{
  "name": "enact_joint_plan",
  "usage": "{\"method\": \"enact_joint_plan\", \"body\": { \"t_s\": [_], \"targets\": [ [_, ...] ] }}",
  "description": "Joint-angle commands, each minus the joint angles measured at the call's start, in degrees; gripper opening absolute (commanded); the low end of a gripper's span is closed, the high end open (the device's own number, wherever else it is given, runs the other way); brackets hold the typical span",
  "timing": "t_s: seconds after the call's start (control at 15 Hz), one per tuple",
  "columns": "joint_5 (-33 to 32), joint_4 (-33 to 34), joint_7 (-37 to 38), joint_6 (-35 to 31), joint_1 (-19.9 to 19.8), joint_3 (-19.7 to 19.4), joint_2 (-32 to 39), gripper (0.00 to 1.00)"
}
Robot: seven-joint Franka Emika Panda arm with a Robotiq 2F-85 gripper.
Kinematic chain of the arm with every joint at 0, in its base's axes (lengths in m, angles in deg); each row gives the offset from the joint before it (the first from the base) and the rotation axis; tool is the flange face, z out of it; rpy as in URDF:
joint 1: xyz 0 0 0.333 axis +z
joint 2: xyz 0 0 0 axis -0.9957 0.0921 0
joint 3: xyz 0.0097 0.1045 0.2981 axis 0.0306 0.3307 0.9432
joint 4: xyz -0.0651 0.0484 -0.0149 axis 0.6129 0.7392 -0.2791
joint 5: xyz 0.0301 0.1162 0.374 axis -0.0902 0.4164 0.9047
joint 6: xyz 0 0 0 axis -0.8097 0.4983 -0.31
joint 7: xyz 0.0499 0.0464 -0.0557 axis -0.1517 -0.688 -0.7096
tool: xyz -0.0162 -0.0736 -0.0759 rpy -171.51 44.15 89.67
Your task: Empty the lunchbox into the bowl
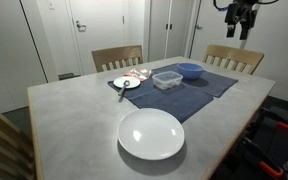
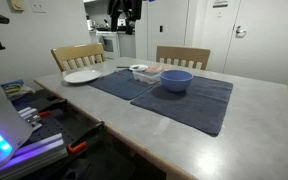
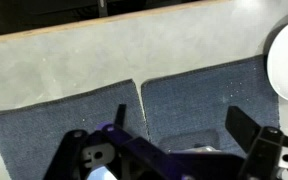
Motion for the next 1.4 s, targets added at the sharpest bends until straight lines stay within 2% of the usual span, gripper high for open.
{"method": "enact_joint_plan", "body": {
  "t_s": [0.0, 0.87, 1.33],
  "targets": [
    [0.4, 0.1, -0.3, 0.1, -1.1, 1.0, 0.1, 1.0],
    [0.4, 0.1, -0.3, 0.1, -1.1, 1.0, 0.1, 1.0],
    [-0.3, 5.8, -2.8, 1.6, 0.0, 1.9, 7.3, 1.0]
  ]
}}
